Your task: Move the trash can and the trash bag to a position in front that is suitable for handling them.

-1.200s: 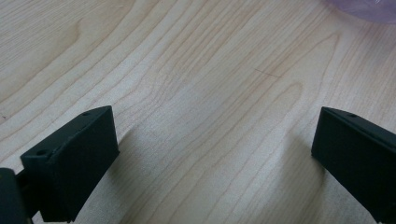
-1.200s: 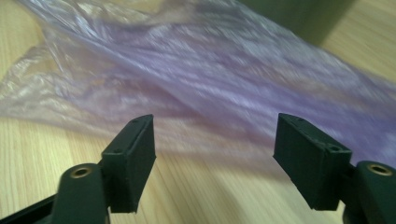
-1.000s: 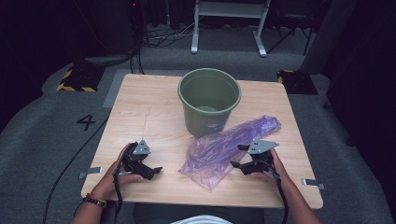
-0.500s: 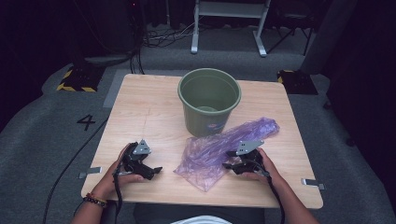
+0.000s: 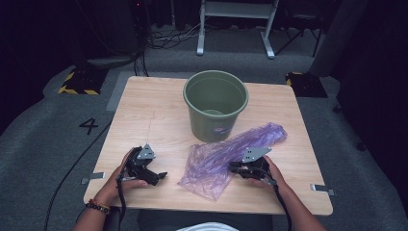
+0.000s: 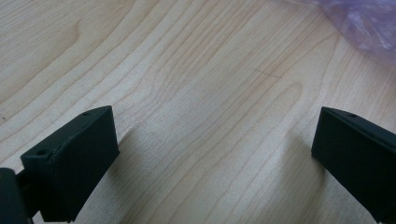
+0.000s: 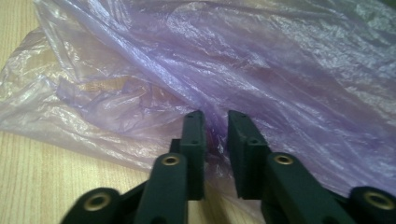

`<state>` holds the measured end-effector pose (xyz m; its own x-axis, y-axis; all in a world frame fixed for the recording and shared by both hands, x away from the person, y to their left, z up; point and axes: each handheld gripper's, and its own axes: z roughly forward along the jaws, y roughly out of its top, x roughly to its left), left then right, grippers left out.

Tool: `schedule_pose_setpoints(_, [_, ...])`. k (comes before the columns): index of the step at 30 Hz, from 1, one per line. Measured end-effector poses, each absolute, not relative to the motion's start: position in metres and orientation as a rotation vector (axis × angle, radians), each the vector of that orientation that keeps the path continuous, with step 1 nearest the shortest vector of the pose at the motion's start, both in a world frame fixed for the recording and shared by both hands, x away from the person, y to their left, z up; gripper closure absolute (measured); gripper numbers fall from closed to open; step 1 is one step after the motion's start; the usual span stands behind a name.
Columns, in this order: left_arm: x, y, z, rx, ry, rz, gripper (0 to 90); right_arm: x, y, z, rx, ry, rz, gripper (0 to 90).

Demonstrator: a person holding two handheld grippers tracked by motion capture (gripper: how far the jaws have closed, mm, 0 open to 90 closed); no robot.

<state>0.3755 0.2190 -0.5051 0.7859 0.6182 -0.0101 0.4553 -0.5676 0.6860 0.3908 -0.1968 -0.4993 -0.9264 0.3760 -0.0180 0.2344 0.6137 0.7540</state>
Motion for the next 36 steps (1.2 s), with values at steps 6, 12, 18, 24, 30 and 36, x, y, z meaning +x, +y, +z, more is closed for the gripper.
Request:
schedule_pose_setpoints(6, [0.376,0.219,-0.505,2.275,0.791,0.302,0.3,0.388,-0.196,-0.499,0.500,2.625,1.194,88.7])
schedule_pose_setpoints(12, [0.376,0.219,-0.505,2.276,0.789,0.301,0.3,0.386,-0.202,-0.493,0.508,2.569,1.242,90.0])
schedule_pose_setpoints(18, [0.376,0.219,-0.505,2.277,0.783,0.300,0.3,0.384,-0.211,-0.489,0.526,2.535,1.260,90.0])
schedule_pose_setpoints(24, [0.376,0.219,-0.505,2.276,0.784,0.299,0.3,0.380,-0.214,-0.483,0.519,2.499,1.289,90.0])
schedule_pose_setpoints(30, [0.376,0.219,-0.505,2.277,0.784,0.299,0.3,0.379,-0.214,-0.484,0.526,2.498,1.273,81.0])
schedule_pose_setpoints(36, [0.376,0.219,-0.505,2.277,0.784,0.299,0.3,0.374,-0.212,-0.480,0.459,2.525,1.280,52.0])
